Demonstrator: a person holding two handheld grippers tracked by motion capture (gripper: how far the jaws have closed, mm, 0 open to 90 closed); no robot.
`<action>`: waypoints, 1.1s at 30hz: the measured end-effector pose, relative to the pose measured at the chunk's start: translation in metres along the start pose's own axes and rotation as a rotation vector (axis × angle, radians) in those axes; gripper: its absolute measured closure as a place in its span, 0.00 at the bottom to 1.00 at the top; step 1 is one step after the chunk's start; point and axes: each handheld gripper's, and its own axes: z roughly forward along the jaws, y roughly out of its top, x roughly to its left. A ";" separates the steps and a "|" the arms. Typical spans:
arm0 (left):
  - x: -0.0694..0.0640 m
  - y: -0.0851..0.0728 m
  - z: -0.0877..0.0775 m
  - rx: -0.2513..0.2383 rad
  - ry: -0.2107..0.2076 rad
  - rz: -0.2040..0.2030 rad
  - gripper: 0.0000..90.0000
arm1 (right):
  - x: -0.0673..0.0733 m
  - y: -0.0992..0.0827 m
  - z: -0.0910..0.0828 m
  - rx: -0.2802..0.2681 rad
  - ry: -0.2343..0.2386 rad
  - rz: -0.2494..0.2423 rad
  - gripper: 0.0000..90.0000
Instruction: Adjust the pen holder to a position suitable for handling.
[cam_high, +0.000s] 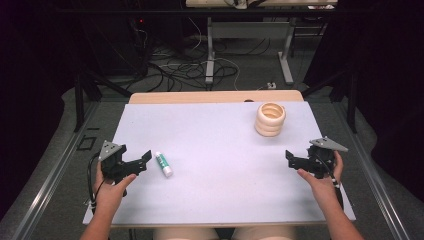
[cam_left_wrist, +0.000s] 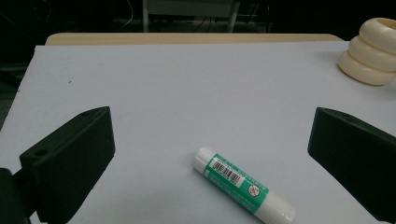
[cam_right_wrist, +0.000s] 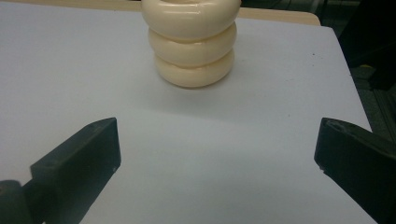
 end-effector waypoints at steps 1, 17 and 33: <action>0.000 0.000 0.000 0.000 0.000 0.000 0.01 | 0.000 0.000 0.000 0.000 0.000 0.000 0.00; 0.001 0.000 -0.004 -0.004 0.021 0.003 0.01 | 0.002 0.017 0.007 0.037 0.018 -0.079 0.17; -0.001 0.000 -0.002 0.006 0.023 0.014 0.02 | 0.001 0.067 0.020 0.080 0.019 -0.093 0.19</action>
